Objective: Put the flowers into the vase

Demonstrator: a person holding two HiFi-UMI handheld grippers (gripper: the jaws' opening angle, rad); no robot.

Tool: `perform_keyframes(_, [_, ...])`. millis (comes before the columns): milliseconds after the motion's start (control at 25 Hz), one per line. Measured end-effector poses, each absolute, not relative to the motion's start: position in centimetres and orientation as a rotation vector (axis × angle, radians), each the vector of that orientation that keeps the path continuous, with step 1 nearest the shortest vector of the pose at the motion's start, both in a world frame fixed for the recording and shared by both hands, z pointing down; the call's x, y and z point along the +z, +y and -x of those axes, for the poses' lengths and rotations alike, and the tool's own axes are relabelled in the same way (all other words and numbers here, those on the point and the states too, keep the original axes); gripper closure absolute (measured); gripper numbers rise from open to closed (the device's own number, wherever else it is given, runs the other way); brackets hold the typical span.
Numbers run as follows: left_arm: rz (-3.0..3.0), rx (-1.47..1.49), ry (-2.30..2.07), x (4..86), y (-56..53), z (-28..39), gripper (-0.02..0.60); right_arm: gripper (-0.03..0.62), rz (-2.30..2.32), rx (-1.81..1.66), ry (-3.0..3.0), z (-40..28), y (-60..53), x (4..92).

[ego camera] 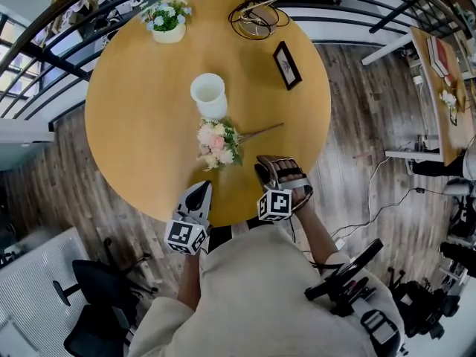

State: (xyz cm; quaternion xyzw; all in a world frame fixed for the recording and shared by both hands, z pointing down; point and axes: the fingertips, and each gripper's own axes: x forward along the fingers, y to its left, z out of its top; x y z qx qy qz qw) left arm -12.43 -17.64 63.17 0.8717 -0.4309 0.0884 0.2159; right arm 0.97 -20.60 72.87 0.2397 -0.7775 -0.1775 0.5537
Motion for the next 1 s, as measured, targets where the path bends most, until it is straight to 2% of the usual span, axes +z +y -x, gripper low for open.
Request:
perform_keyframes(40, [-2.414,0.244,-1.197,63.2,-17.6,12.4,0.575,0.395,-0.551,-0.396,-1.826,-1.2,-20.9,73.6])
perform_keyframes(80, [-2.411,0.243,-1.200,63.2,-17.6,12.4,0.575,0.324,-0.532,-0.380,-1.815,-1.3,-21.3,74.2])
perform_keyframes(160, [-2.403,0.245,-1.208,63.2,-17.4,12.6,0.575,0.303,-0.499,-0.382,-1.797,-1.5,-22.3,75.0])
perform_keyframes(720, [-2.351,0.233,-1.285,63.0,-16.8,14.3,0.575,0.313,-0.383,-0.459,-1.728,-1.3,-28.6,77.2])
perform_keyframes(1000, [-2.321,0.227,-1.326,62.9,-16.5,15.2,0.575,0.416,-0.312,-0.521,-1.707,-0.2,-29.9,77.6])
